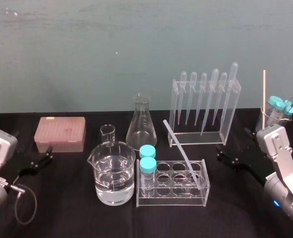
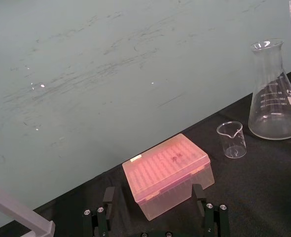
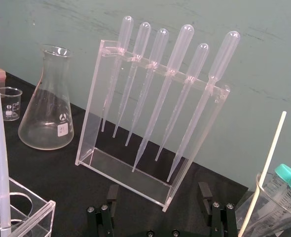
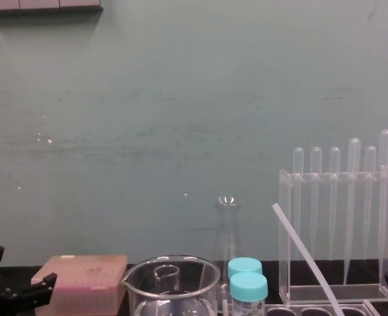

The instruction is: Pick up the stirring rod with one hand, then place it down.

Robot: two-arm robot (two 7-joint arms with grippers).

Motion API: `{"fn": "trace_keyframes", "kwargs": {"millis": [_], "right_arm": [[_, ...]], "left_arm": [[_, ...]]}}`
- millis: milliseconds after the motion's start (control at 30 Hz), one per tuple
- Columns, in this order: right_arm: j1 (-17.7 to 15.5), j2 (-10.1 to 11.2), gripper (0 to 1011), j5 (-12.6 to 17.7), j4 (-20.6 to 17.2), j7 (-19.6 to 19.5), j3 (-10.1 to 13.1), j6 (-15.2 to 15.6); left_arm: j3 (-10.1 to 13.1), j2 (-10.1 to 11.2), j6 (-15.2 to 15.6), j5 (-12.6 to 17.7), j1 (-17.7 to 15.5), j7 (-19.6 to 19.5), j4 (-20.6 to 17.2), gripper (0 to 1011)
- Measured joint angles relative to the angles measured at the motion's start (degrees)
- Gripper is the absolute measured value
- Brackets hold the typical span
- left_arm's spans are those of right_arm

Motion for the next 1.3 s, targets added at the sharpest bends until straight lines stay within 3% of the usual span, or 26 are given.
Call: {"fn": "trace_keyframes", "kwargs": {"millis": [1300], "right_arm": [[0.0, 0.0, 1000, 0.0, 0.0, 0.0, 0.0, 0.0]], "left_arm": [[0.0, 0.0, 0.0, 0.0, 0.0, 0.0, 0.0, 1000]]}}
